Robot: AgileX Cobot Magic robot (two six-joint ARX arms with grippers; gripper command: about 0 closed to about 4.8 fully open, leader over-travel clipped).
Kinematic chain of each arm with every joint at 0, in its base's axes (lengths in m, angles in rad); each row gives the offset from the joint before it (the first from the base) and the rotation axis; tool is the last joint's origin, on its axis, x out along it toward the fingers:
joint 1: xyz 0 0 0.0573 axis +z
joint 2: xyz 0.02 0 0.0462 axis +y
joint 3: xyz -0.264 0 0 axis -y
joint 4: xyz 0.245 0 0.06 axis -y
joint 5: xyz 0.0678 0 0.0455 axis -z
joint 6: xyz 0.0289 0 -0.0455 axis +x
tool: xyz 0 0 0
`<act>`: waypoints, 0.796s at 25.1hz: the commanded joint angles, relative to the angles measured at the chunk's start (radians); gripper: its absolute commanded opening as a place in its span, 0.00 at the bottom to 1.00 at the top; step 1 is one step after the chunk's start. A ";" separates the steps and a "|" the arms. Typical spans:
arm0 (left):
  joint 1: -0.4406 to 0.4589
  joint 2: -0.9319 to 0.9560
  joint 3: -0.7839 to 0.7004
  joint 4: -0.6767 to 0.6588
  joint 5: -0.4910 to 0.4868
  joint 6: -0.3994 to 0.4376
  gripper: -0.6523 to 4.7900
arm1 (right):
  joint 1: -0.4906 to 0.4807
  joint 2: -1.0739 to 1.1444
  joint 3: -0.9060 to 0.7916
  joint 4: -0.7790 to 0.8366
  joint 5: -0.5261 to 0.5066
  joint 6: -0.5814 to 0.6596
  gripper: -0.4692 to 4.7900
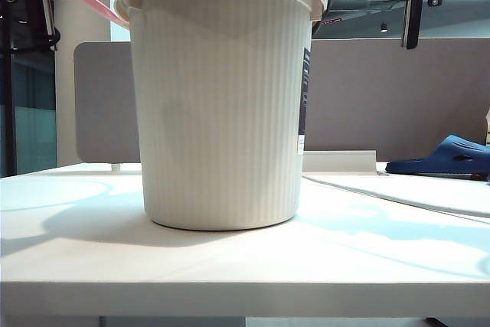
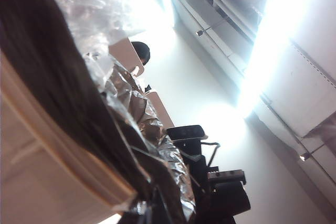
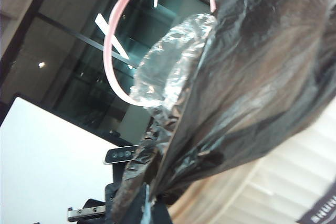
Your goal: Open the ring lid of the trash can, pull out the black garbage bag inside, and place it on the table.
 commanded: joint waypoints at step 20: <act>-0.002 -0.001 0.149 -0.046 -0.008 0.039 0.11 | 0.052 -0.003 0.097 0.040 -0.019 0.015 0.09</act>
